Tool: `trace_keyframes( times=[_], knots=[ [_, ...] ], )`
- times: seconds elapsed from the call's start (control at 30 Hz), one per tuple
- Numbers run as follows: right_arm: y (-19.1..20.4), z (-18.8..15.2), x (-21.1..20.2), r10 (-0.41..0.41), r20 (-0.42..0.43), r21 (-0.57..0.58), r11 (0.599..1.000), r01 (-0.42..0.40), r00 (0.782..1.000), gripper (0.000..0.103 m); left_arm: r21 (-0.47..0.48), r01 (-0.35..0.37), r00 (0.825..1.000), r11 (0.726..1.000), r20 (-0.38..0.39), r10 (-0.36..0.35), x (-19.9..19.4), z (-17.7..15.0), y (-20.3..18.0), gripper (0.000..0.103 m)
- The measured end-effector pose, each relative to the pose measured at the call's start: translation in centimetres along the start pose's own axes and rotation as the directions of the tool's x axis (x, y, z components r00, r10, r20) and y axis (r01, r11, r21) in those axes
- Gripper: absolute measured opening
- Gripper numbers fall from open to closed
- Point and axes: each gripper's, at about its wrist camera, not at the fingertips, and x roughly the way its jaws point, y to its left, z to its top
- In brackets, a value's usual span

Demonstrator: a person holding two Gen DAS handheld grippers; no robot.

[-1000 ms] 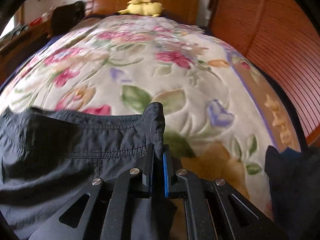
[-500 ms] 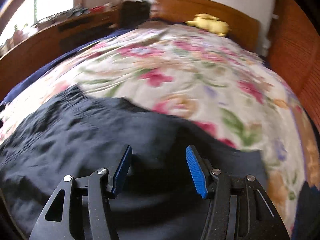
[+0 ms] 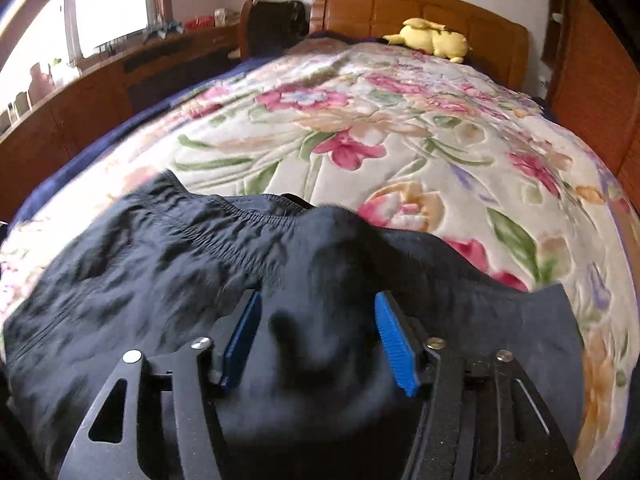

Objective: Fold large clothes

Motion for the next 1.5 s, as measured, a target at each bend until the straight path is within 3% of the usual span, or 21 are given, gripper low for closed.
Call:
trace_keyframes(
  times=[0.03,0.17,0.27,0.33,0.47,0.63,1.03,1.5],
  knots=[
    [-0.2,-0.8,-1.2,-0.009,0.016,0.0,1.0,0.009,1.0,0.074,0.0,-0.001,1.0,1.0,0.004,0.001,-0.2,0.0,-0.1,0.081],
    [-0.8,-4.6,-6.4,-0.09,0.073,-0.012,0.996,0.091,0.993,0.074,0.009,-0.008,1.0,1.0,0.014,0.008,-1.4,-0.5,-1.7,0.081],
    [-1.5,-7.8,-9.7,-0.101,0.111,0.04,0.994,0.097,0.989,0.074,0.011,-0.007,1.0,1.0,0.014,0.006,-1.9,-1.1,-3.2,0.081],
    [-2.1,-9.8,-11.1,-0.11,0.112,0.07,0.992,0.103,0.988,0.074,0.009,0.005,1.0,1.0,0.011,-0.005,-2.1,-1.6,-4.2,0.081],
    [-2.4,-13.1,-13.6,-0.219,0.113,0.08,0.974,0.21,0.969,0.074,-0.015,0.036,0.999,0.999,-0.003,-0.036,-2.2,-2.6,-6.4,0.081],
    [-2.8,-16.0,-16.4,-0.232,0.114,0.138,0.967,0.216,0.966,0.074,-0.009,0.06,0.998,0.998,0.001,-0.06,-2.5,-3.5,-9.1,0.081],
    [-3.6,-19.1,-19.8,-0.285,0.09,0.234,0.937,0.258,0.954,0.074,0.03,0.081,0.997,0.996,-0.024,-0.08,-1.7,-5.8,-11.5,0.081],
    [-6.1,-19.6,-18.3,-0.296,0.046,0.349,0.9,0.262,0.954,0.077,0.053,0.082,0.996,0.995,-0.046,-0.08,-1.4,-6.2,-11.9,0.081]
  ],
)
